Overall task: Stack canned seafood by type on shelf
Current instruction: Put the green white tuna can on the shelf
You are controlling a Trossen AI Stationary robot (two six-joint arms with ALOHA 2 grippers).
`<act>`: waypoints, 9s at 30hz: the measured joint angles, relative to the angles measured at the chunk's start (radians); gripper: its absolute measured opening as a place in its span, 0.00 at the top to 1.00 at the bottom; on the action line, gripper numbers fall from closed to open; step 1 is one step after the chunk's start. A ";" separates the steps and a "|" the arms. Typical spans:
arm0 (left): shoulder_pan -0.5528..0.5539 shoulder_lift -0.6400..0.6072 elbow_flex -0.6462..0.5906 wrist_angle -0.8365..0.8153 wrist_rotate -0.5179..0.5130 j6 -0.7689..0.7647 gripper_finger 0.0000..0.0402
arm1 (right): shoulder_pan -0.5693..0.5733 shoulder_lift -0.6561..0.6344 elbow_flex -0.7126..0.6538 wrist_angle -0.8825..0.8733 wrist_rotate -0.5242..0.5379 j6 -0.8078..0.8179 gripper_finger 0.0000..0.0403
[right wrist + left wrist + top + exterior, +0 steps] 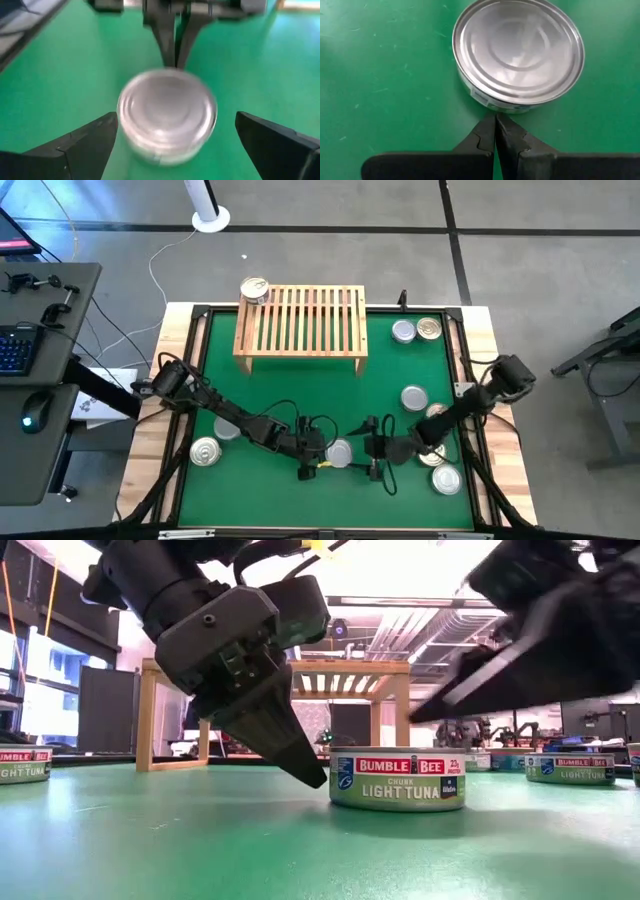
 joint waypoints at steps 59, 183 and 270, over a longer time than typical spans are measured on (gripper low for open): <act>-0.077 -0.070 0.002 -0.296 -0.133 -0.147 1.00 | 0.082 0.132 0.086 0.188 0.243 0.035 0.08; -0.219 -0.119 0.024 -0.184 -0.495 -0.228 1.00 | -1.228 -0.102 0.656 -0.848 -0.540 -0.410 0.02; 0.952 0.108 0.595 -0.010 0.364 0.295 1.00 | -1.137 -0.465 0.656 -1.072 -0.395 -0.330 0.02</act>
